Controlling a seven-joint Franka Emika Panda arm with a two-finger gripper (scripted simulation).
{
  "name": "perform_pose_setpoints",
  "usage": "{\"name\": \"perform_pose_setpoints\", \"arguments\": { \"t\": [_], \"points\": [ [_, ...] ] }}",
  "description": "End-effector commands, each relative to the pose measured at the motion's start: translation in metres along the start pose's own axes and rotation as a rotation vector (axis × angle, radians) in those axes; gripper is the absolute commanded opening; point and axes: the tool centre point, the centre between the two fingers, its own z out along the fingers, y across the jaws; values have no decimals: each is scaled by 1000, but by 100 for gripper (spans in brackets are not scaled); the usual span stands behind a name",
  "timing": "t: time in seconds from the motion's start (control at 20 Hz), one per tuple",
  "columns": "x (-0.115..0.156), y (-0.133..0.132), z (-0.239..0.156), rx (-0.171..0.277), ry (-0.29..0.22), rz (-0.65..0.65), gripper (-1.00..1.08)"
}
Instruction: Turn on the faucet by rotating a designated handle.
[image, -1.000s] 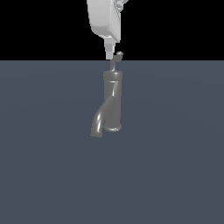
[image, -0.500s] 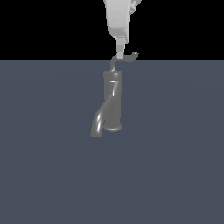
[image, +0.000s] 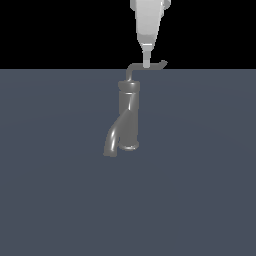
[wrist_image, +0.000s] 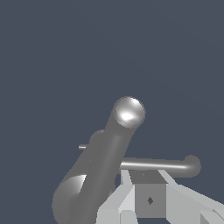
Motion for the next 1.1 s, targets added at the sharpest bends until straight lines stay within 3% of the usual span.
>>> {"name": "perform_pose_setpoints", "arguments": {
  "t": [0.0, 1.05],
  "points": [
    [0, 0, 0, 0, -1, -1, -100],
    [26, -52, 0, 1, 3, 36, -100]
  ]
}}
